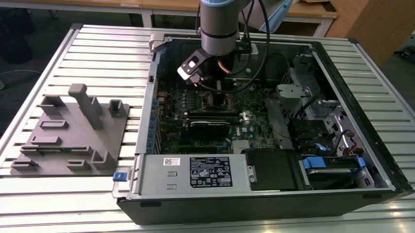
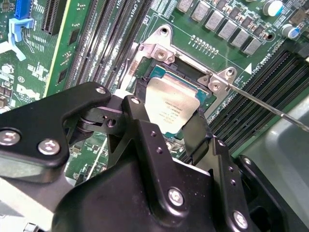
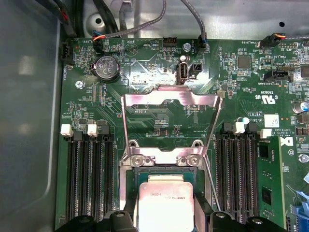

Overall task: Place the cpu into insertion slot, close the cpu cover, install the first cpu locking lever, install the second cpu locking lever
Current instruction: 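Place the cpu into insertion slot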

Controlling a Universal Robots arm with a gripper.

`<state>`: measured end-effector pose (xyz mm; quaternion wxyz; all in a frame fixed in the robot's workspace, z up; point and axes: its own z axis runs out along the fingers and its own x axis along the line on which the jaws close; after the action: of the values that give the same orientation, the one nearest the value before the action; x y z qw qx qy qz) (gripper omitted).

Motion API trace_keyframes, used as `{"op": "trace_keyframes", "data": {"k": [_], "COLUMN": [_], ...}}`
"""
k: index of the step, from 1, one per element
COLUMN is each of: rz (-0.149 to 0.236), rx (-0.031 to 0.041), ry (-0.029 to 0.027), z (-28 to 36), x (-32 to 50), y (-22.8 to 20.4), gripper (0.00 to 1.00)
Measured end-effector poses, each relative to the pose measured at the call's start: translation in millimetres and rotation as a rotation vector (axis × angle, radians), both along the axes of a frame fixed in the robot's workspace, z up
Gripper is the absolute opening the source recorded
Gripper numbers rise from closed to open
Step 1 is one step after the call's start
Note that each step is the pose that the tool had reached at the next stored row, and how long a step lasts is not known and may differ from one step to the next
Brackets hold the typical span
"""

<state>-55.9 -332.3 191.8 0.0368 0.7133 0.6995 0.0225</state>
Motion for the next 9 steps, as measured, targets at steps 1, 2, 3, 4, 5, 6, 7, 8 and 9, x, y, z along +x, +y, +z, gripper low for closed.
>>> {"op": "trace_keyframes", "data": {"k": [1,2,3,4,5,6,7,8,9], "rz": [0.0,0.0,0.0,0.0,0.0,0.0,0.0,0.0,0.0], "rx": [-0.0003,-0.0003,-0.0002,0.0,0.0002,0.0003,0.0003,0.0003,0.0003], "ry": [0.0002,0.0002,0.0001,0.0,-0.0002,-0.0003,-0.0003,-0.0003,-0.0002], "z": [-0.3,-0.5,-0.6,-0.7,-0.8,-0.9,-0.8,-0.9,-0.9], "x": [0.0,0.0,0.0,0.0,0.0,0.1,0.0,0.0,0.0], "y": [-0.1,-0.1,-0.1,0.0,0.0,0.1,0.1,0.1,0.0], "gripper": [0.54,0.54,0.54,0.54,0.54,0.54,0.54,0.54,0.54]}}
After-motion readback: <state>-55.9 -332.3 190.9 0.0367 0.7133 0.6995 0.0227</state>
